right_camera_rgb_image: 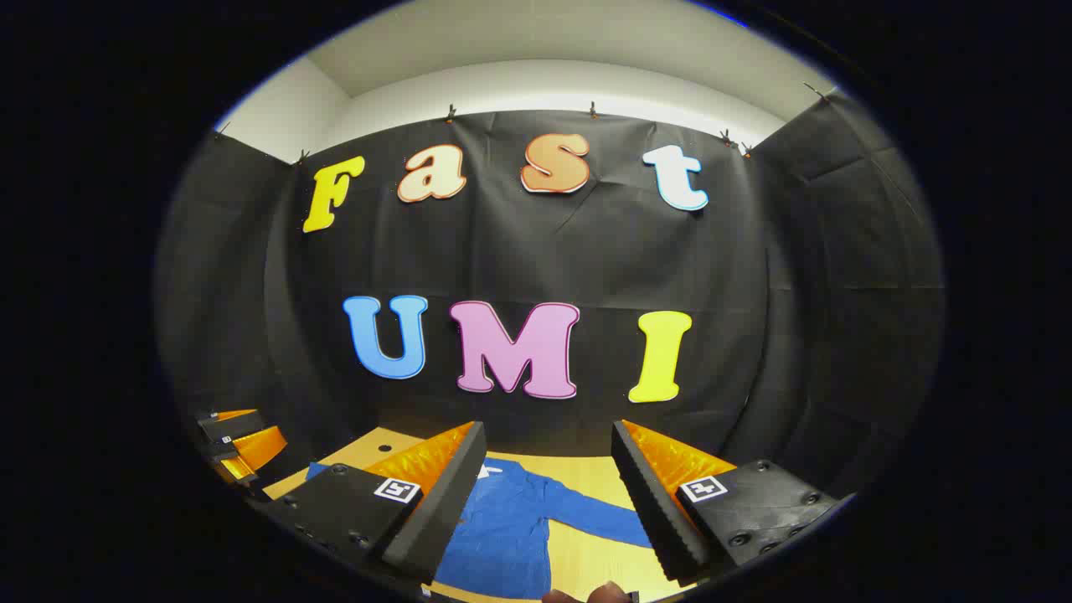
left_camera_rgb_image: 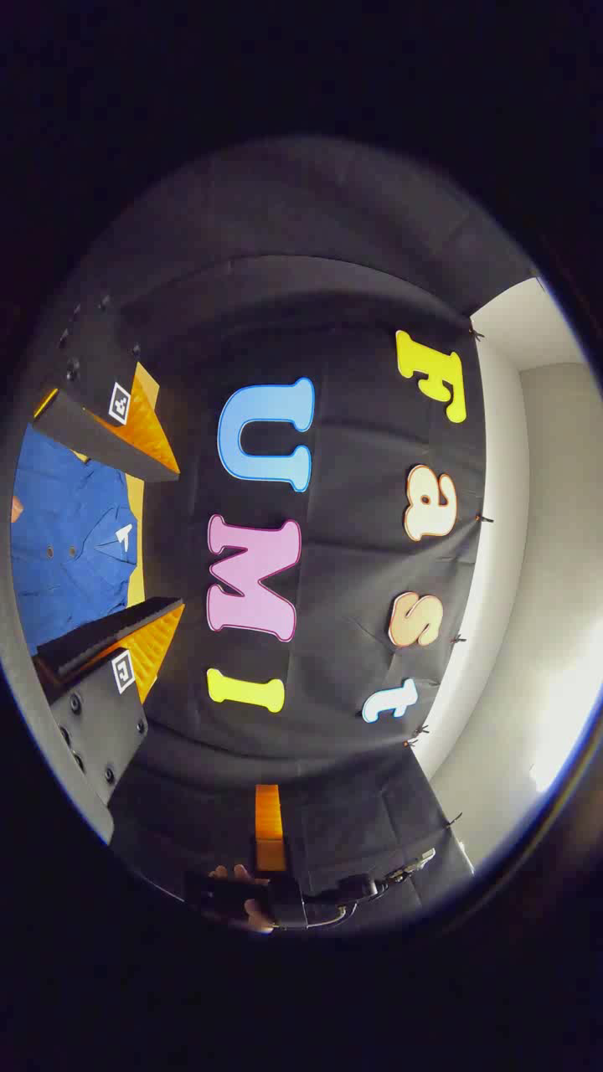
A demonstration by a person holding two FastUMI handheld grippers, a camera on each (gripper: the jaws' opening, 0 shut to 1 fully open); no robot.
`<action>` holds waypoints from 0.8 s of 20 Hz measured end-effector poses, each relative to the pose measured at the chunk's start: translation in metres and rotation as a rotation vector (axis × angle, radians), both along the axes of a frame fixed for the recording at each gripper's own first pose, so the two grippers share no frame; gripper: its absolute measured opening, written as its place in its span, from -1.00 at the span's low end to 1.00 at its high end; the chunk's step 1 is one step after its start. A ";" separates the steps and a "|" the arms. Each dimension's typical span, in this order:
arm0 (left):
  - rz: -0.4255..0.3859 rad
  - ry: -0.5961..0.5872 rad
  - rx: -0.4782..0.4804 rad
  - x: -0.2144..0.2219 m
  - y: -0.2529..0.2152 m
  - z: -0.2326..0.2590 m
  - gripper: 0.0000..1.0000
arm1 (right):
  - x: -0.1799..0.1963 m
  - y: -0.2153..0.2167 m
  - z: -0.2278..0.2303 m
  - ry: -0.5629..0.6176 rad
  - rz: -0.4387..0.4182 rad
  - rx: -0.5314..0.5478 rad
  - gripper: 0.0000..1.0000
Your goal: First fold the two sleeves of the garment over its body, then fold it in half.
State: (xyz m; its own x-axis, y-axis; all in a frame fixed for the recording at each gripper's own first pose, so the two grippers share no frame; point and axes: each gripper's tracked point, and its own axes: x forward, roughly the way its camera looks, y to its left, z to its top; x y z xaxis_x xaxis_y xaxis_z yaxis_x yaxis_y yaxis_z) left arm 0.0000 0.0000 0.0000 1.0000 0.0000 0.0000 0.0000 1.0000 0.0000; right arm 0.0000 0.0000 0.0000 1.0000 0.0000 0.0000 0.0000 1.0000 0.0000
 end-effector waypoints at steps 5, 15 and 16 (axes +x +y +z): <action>0.054 -0.001 0.007 -0.004 0.024 0.004 0.60 | 0.006 -0.001 0.008 0.001 -0.008 0.009 1.00; 0.115 0.003 0.028 -0.008 0.041 0.019 0.60 | 0.001 0.019 0.009 -0.008 0.024 -0.059 0.92; 0.119 0.001 0.027 -0.008 0.042 0.021 0.59 | 0.000 0.020 0.011 -0.018 0.025 -0.064 0.92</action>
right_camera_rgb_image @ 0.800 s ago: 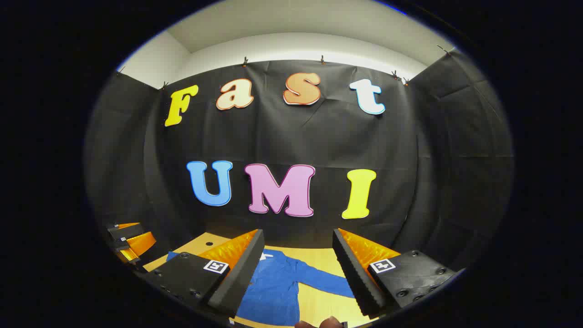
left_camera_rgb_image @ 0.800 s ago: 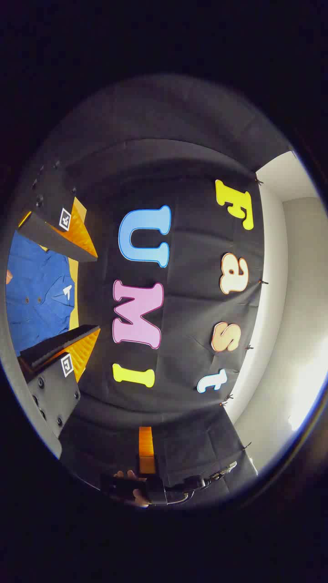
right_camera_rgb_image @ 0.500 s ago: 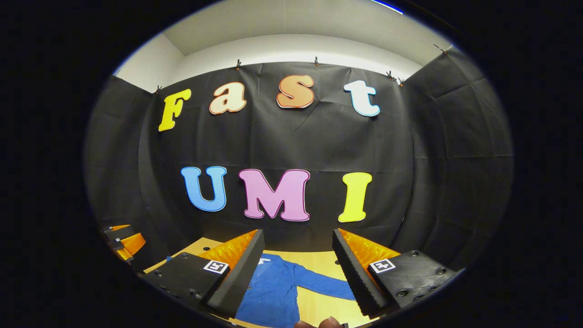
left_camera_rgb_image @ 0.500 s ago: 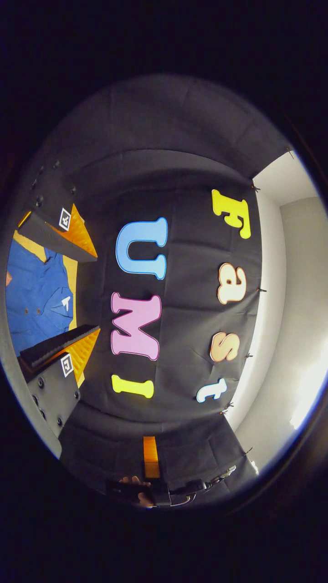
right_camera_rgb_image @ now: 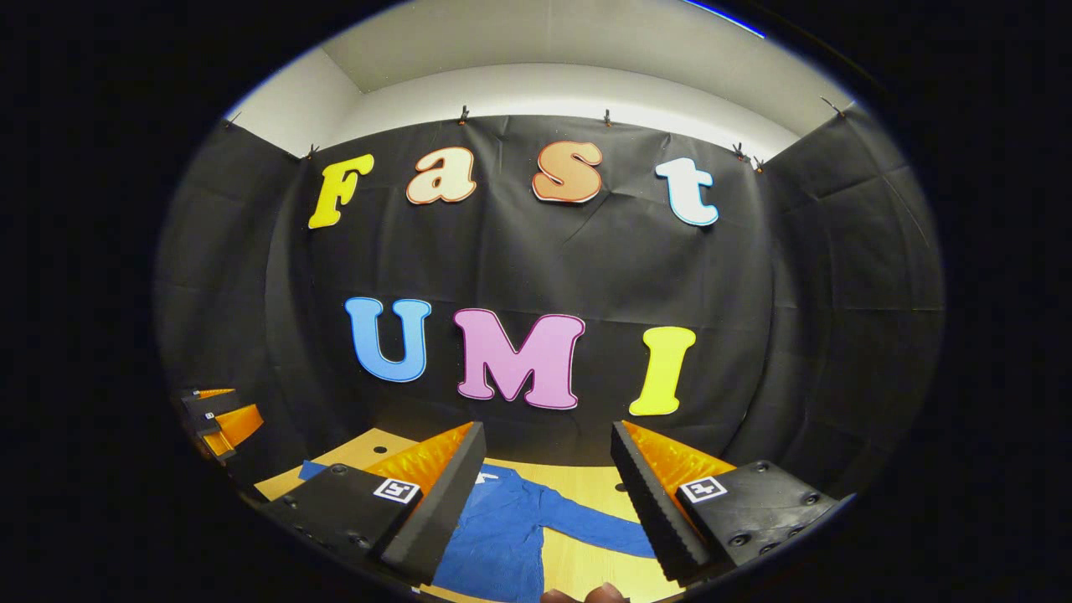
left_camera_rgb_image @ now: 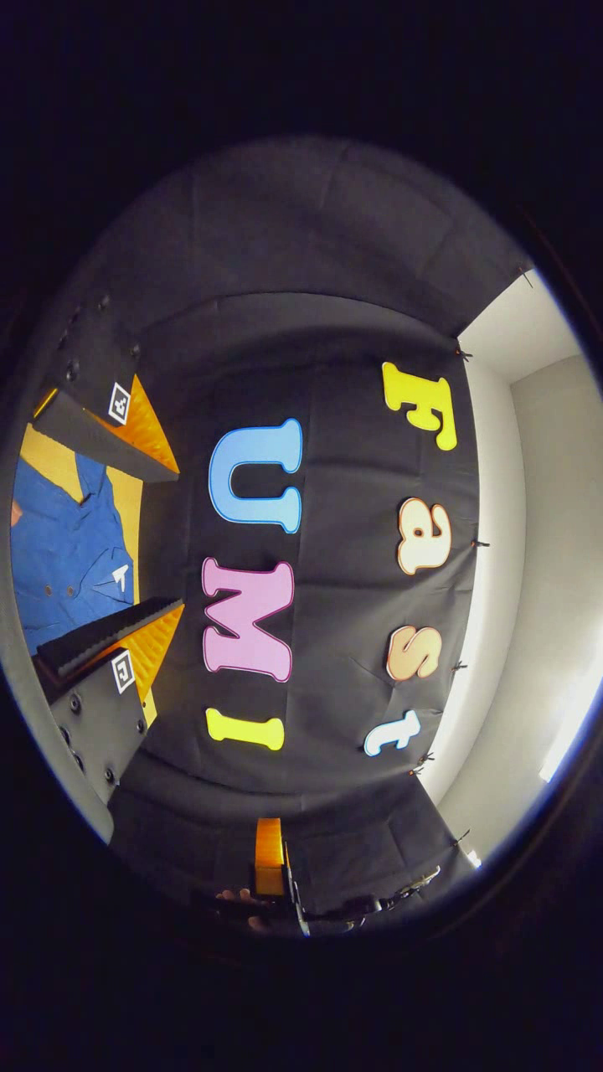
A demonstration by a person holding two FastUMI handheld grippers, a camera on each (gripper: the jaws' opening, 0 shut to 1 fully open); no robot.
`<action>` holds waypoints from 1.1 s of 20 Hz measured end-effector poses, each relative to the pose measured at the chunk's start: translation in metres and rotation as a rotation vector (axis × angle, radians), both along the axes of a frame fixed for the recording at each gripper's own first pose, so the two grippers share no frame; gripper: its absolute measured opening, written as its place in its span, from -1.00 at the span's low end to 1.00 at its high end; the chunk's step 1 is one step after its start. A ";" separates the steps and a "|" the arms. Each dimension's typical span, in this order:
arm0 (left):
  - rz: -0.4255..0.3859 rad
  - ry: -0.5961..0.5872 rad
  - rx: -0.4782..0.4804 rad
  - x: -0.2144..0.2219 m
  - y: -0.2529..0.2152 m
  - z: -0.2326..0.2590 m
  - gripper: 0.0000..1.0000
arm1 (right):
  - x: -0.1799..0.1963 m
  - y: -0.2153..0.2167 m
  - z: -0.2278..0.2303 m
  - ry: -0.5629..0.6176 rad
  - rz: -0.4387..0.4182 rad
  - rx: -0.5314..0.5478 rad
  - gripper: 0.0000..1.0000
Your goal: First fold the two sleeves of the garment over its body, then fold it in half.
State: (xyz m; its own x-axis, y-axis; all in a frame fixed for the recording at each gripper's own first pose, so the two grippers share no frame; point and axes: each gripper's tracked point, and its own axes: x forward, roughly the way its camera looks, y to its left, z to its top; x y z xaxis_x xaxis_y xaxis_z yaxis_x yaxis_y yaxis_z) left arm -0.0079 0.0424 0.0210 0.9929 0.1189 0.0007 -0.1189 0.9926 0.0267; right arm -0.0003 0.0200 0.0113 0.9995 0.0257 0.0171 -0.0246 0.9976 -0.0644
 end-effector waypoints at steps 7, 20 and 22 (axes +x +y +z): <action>0.006 0.013 0.005 0.002 0.001 0.003 0.59 | 0.002 -0.017 -0.013 0.064 -0.023 -0.001 0.92; 0.023 0.084 -0.065 0.028 0.013 -0.031 0.59 | 0.090 -0.157 -0.171 0.733 -0.215 0.068 0.93; 0.053 0.102 -0.056 0.035 0.022 -0.038 0.60 | 0.098 -0.178 -0.221 0.894 -0.253 0.152 0.94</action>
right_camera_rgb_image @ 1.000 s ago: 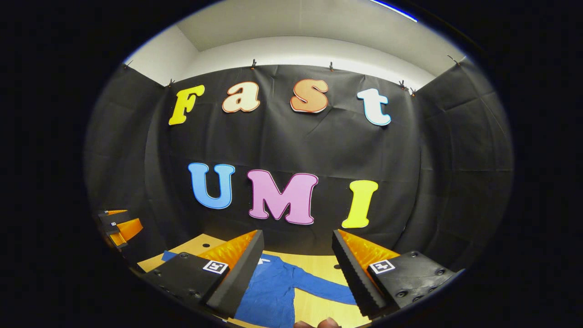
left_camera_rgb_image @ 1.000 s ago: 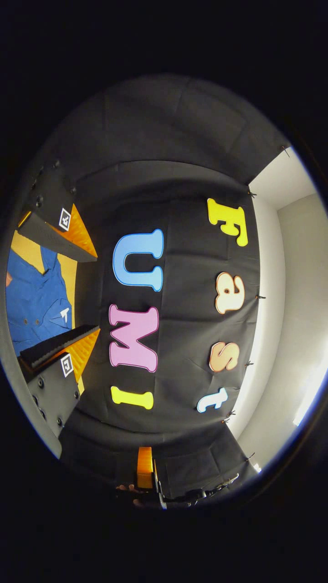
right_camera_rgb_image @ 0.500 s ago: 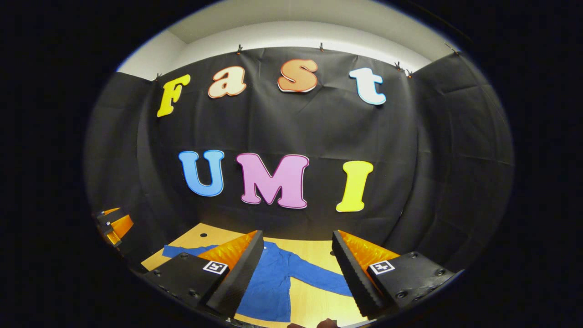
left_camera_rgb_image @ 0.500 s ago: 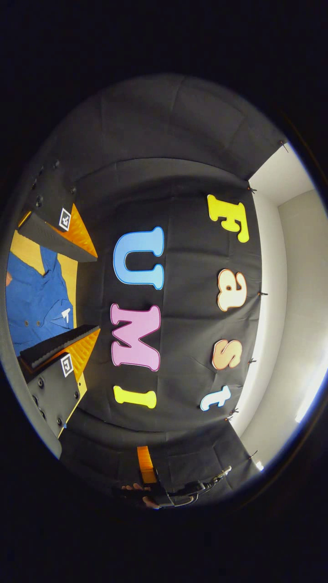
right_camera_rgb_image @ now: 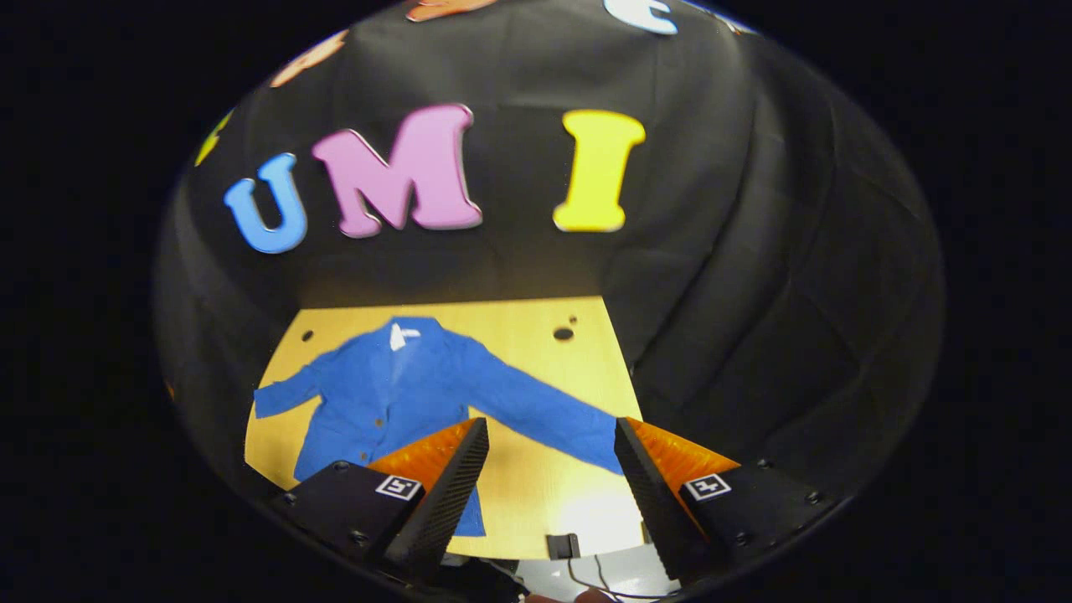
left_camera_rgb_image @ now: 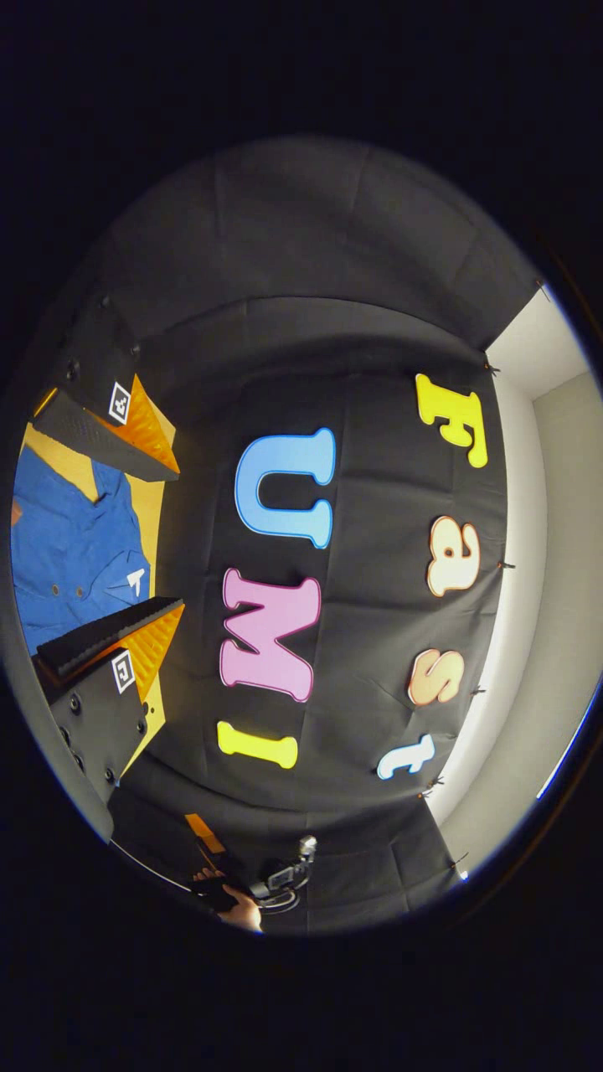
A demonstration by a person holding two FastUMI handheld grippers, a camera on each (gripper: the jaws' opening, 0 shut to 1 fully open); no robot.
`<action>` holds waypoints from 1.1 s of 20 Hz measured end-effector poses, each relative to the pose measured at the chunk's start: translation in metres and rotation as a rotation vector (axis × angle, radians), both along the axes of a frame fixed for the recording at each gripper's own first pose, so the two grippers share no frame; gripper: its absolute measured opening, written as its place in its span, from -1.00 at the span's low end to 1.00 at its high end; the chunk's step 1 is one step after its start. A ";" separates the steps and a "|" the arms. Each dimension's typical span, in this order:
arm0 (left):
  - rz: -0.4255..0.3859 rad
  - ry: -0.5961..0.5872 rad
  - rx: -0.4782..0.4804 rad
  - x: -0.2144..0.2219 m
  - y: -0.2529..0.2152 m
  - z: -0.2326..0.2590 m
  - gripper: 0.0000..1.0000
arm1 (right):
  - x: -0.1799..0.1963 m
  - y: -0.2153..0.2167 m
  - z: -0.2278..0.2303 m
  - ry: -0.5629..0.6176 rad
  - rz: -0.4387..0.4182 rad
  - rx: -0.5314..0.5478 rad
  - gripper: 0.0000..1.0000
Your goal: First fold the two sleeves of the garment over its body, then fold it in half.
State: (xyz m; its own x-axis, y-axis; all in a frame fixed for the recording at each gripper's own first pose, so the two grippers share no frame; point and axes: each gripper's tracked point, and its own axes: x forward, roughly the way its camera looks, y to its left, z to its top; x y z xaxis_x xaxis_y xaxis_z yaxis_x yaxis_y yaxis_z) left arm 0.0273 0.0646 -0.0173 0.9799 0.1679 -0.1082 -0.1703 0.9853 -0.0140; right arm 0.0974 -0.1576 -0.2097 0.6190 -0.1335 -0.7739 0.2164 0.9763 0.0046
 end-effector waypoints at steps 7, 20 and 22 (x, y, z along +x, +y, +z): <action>0.116 0.078 -0.031 0.072 0.031 -0.018 0.60 | 0.023 -0.100 -0.196 0.465 -0.204 0.084 0.94; 0.168 0.148 -0.012 0.144 0.029 -0.035 0.60 | 0.006 -0.142 -0.338 0.680 -0.362 0.187 0.88; 0.154 0.141 -0.001 0.143 0.029 -0.032 0.60 | 0.009 -0.142 -0.336 0.636 -0.390 0.240 0.85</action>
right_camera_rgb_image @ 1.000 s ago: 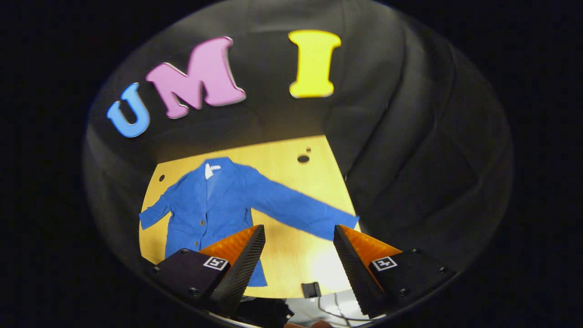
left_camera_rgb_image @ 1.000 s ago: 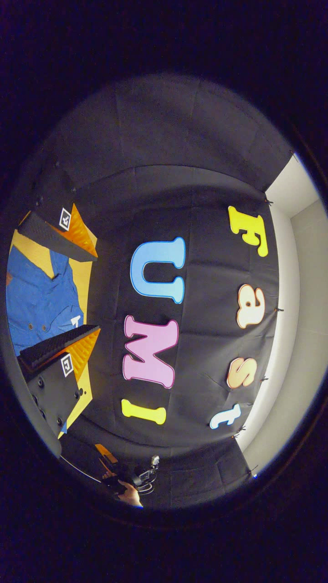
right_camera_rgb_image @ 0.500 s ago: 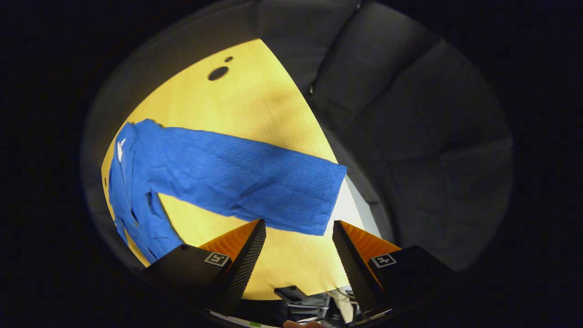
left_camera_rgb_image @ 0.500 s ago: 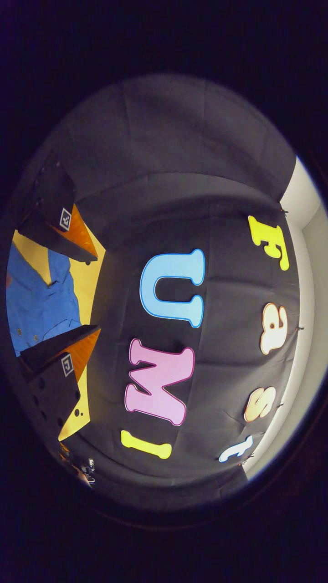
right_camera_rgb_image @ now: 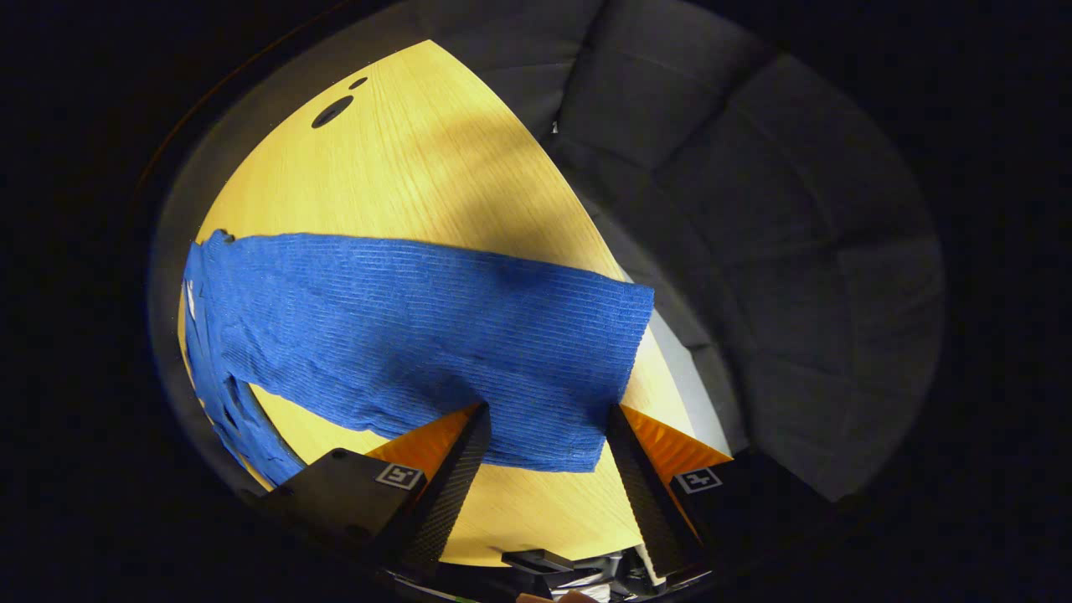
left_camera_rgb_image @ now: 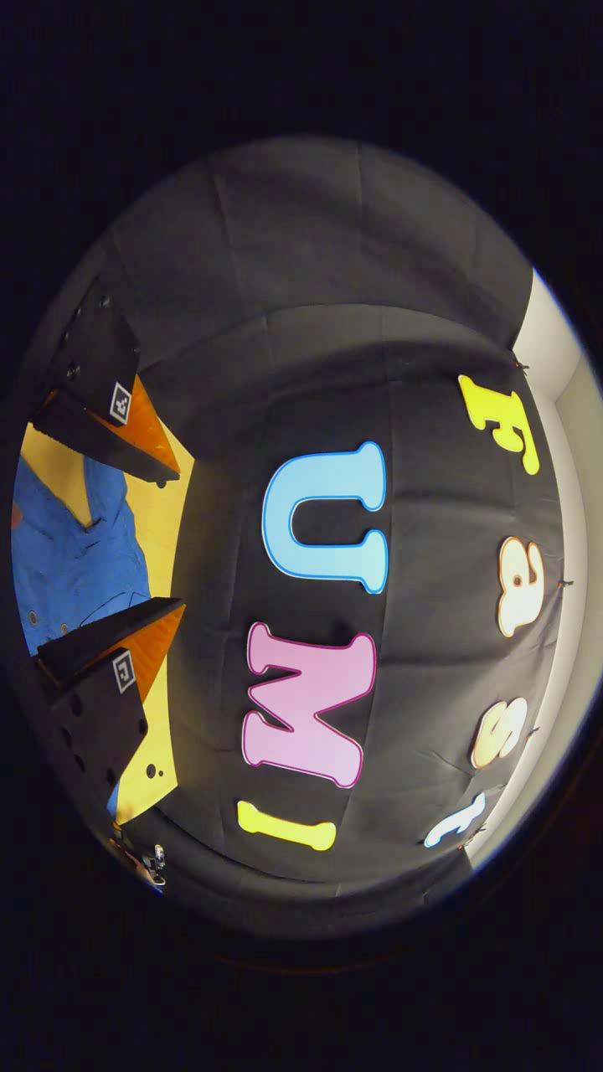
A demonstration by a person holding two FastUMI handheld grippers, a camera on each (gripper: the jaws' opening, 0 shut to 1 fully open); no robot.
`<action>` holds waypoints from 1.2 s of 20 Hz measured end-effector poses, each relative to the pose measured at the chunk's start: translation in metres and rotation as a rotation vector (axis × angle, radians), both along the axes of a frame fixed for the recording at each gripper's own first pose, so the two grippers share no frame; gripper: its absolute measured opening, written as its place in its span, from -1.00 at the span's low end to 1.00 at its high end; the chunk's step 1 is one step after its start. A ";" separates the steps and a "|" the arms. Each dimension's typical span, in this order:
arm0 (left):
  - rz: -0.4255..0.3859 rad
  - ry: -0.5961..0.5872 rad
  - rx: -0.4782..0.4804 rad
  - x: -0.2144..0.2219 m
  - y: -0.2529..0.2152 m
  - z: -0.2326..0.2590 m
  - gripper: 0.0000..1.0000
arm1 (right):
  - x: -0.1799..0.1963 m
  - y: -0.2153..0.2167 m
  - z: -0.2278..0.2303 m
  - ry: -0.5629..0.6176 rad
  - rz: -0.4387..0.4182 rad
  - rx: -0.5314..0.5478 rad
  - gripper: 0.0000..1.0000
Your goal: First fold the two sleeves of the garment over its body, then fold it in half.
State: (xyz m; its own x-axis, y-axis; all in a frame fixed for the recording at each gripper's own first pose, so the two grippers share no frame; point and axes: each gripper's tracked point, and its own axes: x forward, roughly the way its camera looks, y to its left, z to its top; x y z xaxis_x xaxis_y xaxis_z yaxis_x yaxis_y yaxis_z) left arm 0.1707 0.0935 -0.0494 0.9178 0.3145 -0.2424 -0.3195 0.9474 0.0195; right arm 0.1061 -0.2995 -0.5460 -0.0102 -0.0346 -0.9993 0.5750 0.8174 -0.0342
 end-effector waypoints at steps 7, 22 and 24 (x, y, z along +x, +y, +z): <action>0.065 0.020 0.079 -0.040 0.066 0.011 0.60 | 0.013 0.002 -0.004 -0.072 -0.124 -0.045 -0.84; 0.089 -0.007 -0.003 -0.119 0.125 0.002 0.60 | 0.132 0.167 0.259 -0.596 0.366 -0.163 -0.91; 0.098 -0.015 -0.011 -0.128 0.127 0.003 0.60 | 0.140 0.205 0.288 -0.633 0.436 -0.133 -0.91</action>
State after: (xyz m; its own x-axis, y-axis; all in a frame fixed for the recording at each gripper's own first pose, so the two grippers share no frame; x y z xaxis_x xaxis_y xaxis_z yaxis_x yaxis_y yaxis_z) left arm 0.0429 0.2205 -0.0464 0.8862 0.4005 -0.2329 -0.4109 0.9117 0.0040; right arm 0.2466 -0.0946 -0.2581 0.6025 -0.0242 -0.7977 0.1450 0.9862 0.0796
